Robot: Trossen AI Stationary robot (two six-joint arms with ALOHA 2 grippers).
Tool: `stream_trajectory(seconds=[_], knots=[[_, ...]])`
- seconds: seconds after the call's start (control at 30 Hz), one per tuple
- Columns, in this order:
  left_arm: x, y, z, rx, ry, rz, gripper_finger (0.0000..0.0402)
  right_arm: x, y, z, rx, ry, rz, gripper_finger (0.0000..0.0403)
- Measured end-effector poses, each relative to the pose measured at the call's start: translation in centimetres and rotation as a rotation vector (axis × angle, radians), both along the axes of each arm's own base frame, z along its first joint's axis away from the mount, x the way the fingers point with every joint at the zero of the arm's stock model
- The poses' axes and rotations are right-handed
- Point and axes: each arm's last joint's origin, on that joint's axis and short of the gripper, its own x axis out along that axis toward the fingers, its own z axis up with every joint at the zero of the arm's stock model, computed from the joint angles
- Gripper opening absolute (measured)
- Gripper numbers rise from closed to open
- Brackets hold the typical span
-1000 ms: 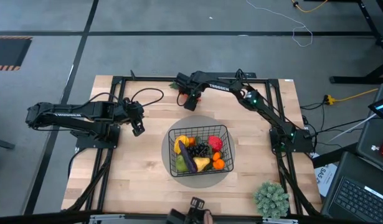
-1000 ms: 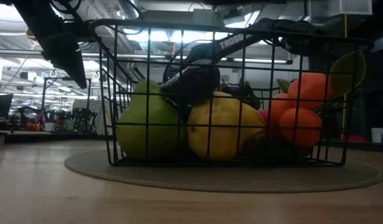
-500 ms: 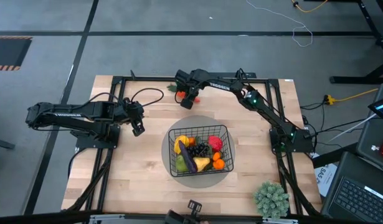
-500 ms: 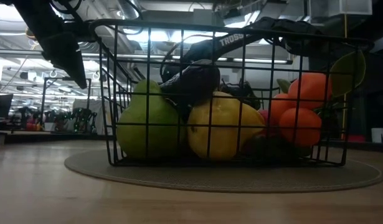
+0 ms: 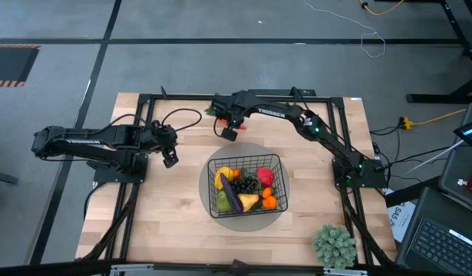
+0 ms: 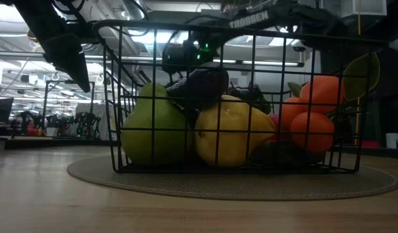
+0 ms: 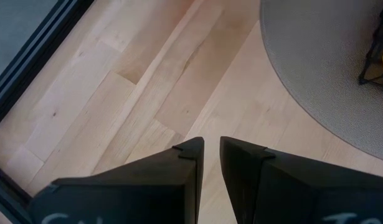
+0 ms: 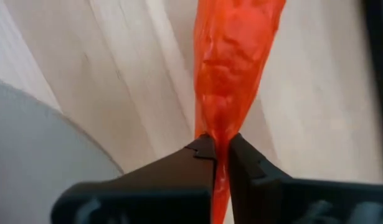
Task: Build produce basket
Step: Put the orange carrot into the wire black basket
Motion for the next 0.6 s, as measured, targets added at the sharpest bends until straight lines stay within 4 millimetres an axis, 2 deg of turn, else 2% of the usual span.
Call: stream_trajectory(seconds=[0.3, 0.47, 0.6], knots=[[0.0, 0.0, 0.0, 0.000, 0.000, 0.000, 0.0041, -2.1, 4.4, 6.8, -0.220, 0.061, -0.078, 0.0001], [0.0, 0.0, 0.0, 0.000, 0.000, 0.000, 0.0041, -3.9, 6.4, 10.3, -0.221, 0.022, -0.151, 0.0000], [0.0, 0.0, 0.0, 0.000, -0.001, 0.000, 0.0041, -4.8, 8.0, 12.1, -0.215, 0.004, -0.176, 0.0000]])
